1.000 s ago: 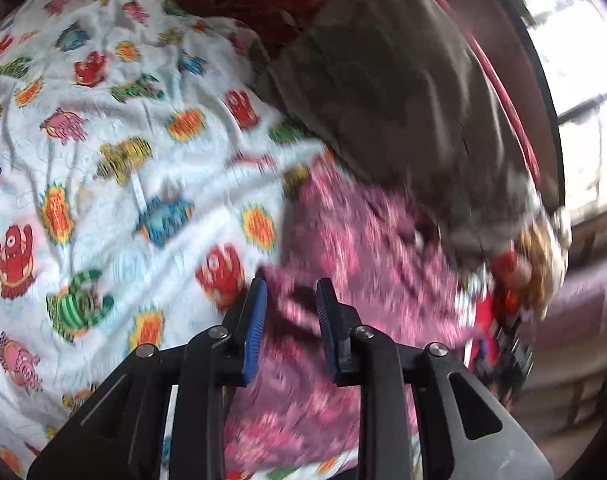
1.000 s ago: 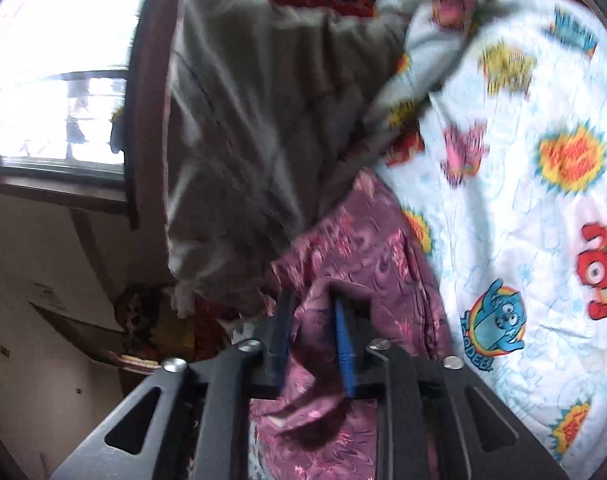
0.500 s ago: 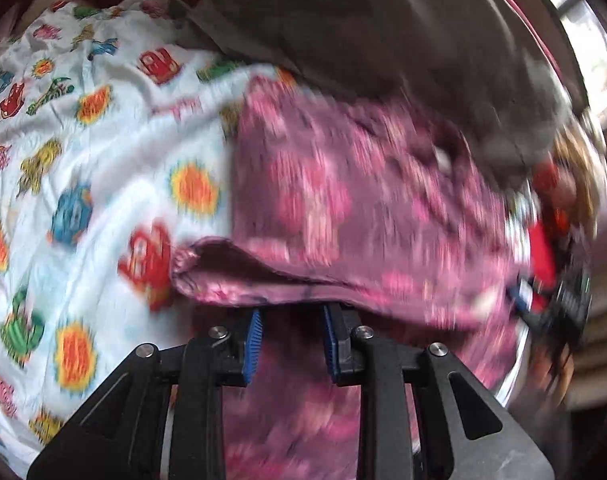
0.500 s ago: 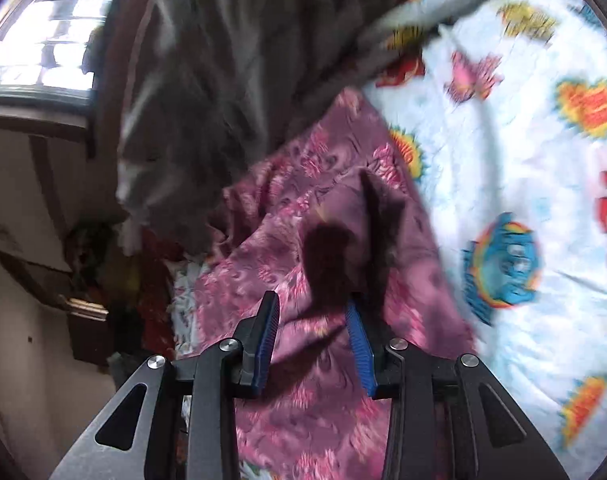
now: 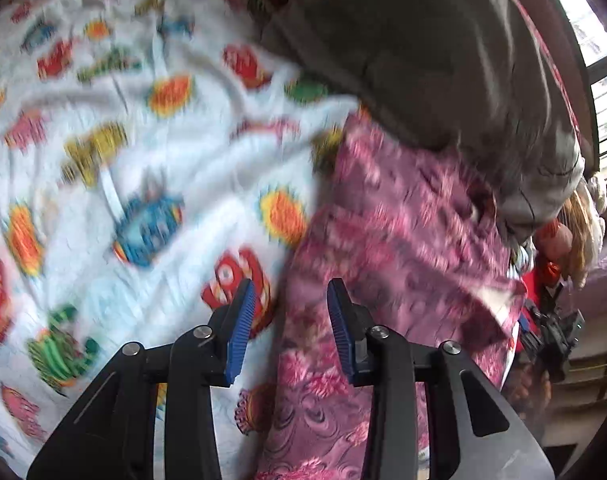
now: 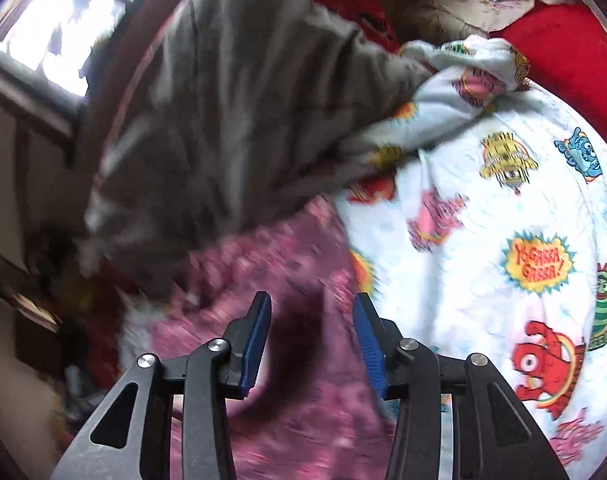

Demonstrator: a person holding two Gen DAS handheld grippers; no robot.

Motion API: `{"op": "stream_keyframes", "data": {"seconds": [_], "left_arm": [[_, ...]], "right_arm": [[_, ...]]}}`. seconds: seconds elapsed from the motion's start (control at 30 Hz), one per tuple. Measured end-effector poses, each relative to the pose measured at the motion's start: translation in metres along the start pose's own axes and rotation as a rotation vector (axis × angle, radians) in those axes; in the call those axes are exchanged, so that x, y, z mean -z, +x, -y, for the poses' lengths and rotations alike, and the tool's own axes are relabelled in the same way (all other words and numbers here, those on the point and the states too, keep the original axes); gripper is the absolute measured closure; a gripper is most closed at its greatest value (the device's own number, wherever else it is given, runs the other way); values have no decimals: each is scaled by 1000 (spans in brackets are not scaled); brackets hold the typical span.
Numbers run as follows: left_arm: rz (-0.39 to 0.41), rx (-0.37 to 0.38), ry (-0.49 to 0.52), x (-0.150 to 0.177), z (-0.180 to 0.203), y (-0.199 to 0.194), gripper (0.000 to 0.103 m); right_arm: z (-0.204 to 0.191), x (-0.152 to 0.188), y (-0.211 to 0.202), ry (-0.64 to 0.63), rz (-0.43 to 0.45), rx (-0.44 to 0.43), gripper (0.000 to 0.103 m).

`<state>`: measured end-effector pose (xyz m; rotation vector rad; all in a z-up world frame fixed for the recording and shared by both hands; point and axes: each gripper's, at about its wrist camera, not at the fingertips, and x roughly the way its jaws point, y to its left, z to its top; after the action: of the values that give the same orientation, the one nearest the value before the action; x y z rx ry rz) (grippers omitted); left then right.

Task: Fold small clothes

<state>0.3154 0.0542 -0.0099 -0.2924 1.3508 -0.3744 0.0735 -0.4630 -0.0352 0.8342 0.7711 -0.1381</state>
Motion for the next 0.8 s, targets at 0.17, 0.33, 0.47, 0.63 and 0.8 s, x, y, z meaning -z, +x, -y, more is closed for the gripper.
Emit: {"op": "stream_keyframes", "data": {"seconds": [0.17, 0.33, 0.47, 0.63, 0.8], "left_arm": [[-52, 88, -34, 7, 6, 18, 67], [22, -5, 104, 20, 34, 2, 86], [101, -74, 202, 36, 50, -25, 99], [191, -79, 240, 44, 64, -58, 99], [274, -67, 222, 33, 75, -82, 102]], "right_arm": [[-16, 8, 26, -145, -30, 105, 58], [-29, 13, 29, -252, 13, 159, 88], [-25, 15, 11, -261, 34, 118, 94], [-40, 18, -8, -316, 61, 93, 95], [-55, 11, -20, -329, 105, 66, 95]]}}
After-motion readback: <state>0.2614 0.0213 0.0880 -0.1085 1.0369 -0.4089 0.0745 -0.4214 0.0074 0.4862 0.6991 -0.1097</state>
